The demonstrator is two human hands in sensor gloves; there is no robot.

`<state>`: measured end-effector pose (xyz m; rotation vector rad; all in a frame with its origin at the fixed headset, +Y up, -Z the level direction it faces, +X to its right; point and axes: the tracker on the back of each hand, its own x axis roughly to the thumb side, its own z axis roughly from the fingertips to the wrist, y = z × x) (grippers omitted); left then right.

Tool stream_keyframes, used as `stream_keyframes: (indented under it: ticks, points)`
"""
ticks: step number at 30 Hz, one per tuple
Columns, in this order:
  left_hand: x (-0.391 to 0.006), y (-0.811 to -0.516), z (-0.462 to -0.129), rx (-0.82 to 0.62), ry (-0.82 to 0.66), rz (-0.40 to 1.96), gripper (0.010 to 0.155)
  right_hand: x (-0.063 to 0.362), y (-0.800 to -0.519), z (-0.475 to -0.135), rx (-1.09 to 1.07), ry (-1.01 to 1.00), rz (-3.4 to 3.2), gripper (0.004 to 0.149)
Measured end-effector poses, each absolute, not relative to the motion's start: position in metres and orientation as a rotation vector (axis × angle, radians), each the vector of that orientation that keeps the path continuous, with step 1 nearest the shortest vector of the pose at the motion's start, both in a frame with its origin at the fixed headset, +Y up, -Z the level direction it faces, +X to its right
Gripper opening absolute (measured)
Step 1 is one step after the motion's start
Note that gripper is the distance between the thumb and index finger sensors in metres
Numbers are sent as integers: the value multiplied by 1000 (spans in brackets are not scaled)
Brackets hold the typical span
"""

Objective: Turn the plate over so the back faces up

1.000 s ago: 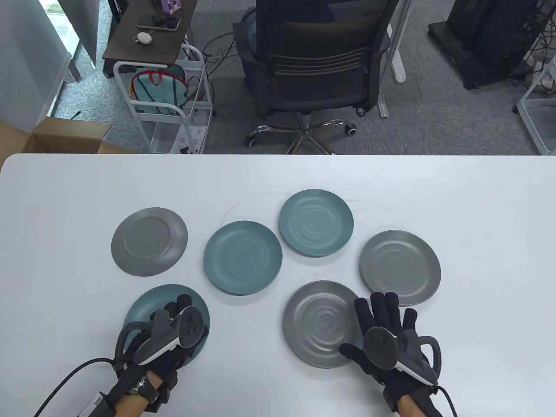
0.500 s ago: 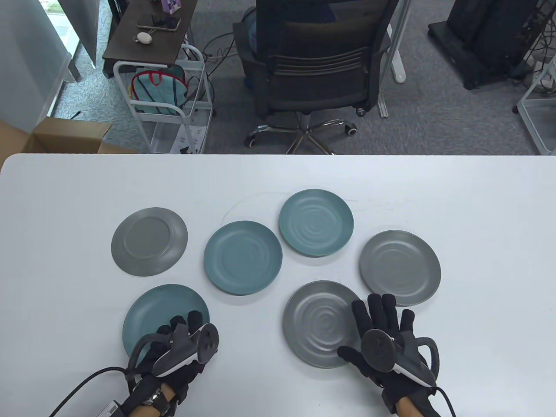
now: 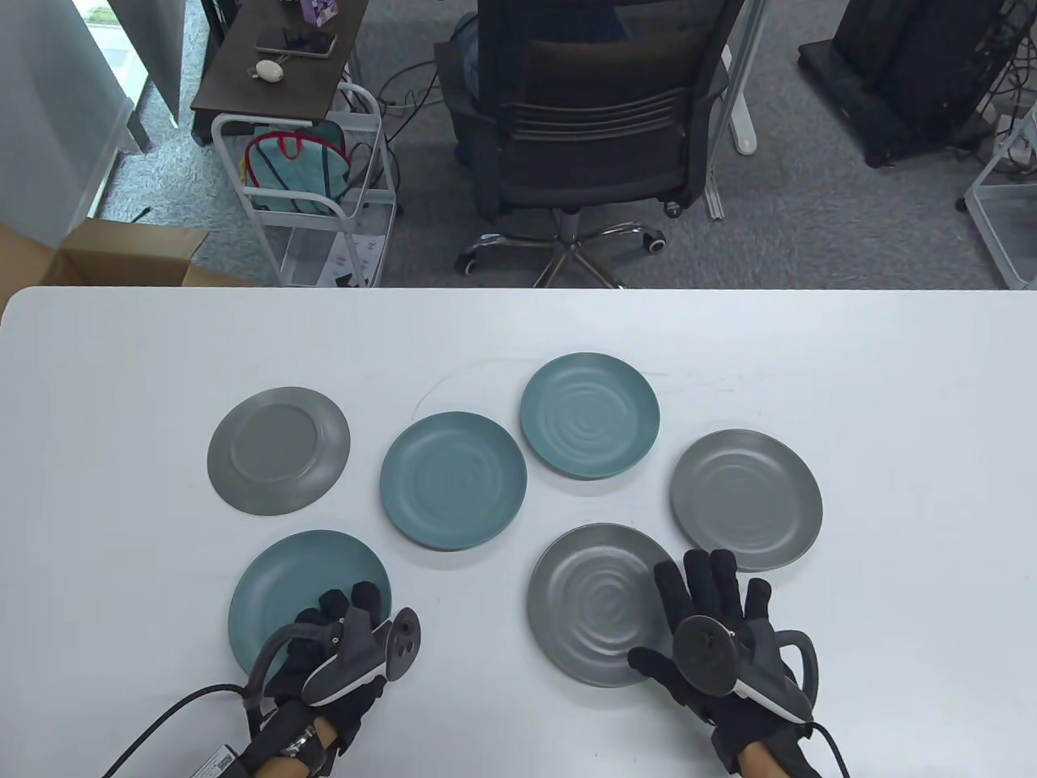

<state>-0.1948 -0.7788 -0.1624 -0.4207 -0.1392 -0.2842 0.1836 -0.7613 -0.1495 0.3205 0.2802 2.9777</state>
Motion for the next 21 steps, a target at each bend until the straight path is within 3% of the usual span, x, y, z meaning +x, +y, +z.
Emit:
stream_keyframes:
  ticks: [7, 21]
  points:
    - [-193, -778, -163, -410, -144, -272, 78, 184, -761, -149, 317, 276, 2971, 95]
    - [-196, -747, -165, -375, -152, -99, 70, 185, -760, -149, 317, 283, 2957, 95]
